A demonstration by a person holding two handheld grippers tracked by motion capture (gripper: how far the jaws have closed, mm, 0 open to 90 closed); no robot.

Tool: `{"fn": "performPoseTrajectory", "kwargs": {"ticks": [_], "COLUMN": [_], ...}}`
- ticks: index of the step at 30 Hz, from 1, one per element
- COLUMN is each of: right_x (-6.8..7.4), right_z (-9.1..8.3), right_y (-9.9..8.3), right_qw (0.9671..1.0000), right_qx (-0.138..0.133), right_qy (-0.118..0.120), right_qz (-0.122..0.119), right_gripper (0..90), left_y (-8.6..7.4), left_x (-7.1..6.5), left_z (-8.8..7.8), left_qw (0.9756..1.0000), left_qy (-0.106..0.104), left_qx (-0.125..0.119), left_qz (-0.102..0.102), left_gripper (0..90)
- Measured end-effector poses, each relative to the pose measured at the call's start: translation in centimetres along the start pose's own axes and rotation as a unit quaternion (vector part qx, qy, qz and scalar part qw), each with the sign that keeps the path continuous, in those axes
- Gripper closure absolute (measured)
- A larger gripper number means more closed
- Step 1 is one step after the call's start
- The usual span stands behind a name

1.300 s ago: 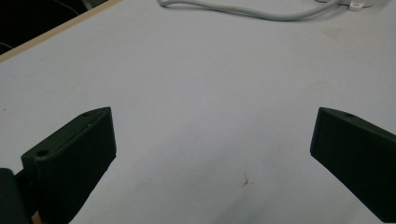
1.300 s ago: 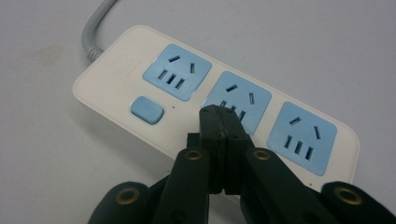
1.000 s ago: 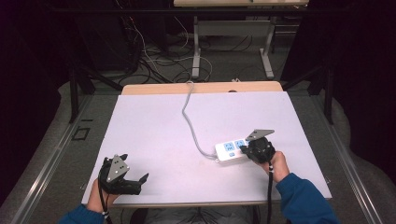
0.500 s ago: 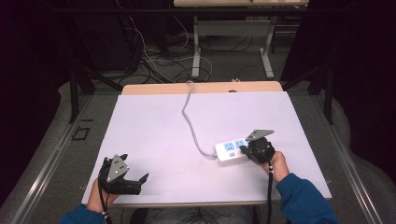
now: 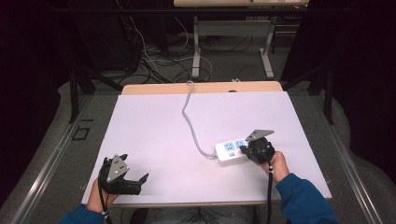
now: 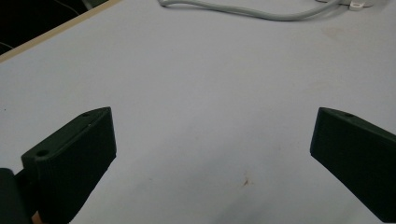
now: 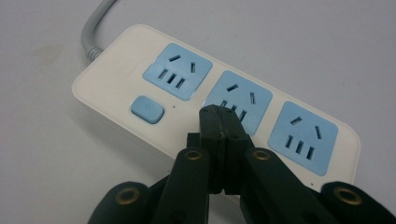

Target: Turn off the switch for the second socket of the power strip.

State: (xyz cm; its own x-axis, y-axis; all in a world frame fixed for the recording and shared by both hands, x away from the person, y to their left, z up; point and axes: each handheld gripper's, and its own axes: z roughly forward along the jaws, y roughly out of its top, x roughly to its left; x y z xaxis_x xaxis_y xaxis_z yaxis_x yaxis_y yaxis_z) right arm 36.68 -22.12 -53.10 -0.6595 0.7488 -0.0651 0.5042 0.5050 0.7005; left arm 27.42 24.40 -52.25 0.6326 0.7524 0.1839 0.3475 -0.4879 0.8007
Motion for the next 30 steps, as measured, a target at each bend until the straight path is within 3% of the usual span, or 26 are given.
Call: {"fn": "performPoseTrajectory", "kwargs": {"ticks": [13,30], "right_x": [-0.04,0.15], "right_z": [-0.1,0.01], "right_y": [0.05,0.03], "right_qw": [1.0,1.0], "right_qx": [0.008,-0.003], "right_qy": [0.004,-0.002], "right_qz": [0.003,-0.005], "right_gripper": [90.0,90.0], "left_y": [0.0,-0.01], "left_x": [0.0,0.02], "left_z": [-0.01,-0.01], "left_qw": [1.0,1.0], "left_qy": [0.0,0.0], "left_qx": [0.0,0.0], "left_qz": [0.0,0.0], "left_gripper": [0.2,0.2]}}
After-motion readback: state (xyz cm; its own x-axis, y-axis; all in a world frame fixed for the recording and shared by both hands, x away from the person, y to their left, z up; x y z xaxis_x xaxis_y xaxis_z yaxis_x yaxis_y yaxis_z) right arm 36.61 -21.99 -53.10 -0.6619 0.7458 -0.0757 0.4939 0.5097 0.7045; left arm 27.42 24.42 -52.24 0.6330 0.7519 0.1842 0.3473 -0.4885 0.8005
